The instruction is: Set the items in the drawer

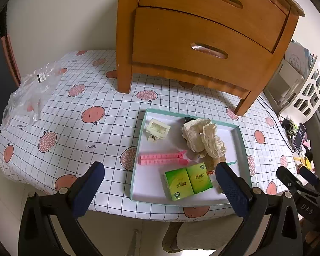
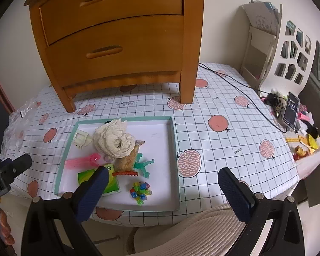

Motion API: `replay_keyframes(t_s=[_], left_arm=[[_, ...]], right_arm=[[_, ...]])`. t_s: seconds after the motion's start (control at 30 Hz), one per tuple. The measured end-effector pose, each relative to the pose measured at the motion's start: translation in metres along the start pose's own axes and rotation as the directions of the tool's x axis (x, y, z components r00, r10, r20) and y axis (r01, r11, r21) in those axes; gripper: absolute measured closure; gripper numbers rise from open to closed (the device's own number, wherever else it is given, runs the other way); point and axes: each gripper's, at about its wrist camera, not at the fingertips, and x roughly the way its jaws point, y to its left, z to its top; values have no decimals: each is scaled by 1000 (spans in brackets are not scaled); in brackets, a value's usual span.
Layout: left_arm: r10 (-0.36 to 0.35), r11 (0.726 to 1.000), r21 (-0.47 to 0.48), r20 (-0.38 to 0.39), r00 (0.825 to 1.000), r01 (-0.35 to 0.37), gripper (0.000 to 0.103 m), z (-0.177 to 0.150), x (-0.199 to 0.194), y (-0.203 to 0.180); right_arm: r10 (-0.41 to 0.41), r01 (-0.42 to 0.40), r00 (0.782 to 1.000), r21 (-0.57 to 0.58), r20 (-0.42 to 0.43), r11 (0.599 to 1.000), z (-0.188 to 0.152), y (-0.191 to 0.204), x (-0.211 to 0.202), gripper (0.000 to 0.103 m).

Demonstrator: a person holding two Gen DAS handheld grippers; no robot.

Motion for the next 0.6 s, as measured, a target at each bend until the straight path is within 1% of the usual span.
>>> replay_keyframes(t_s=[0.27, 0.6], left_arm=[[0, 1000, -1, 3, 1000, 0, 0, 0, -1, -1], [-1, 1000, 0, 2, 1000, 1, 0, -1, -2, -2]], right_arm=[[-10, 10, 1000, -20, 29, 1000, 2, 2, -4, 0], [-10, 11, 999, -21, 39, 1000, 1, 0, -4, 0]])
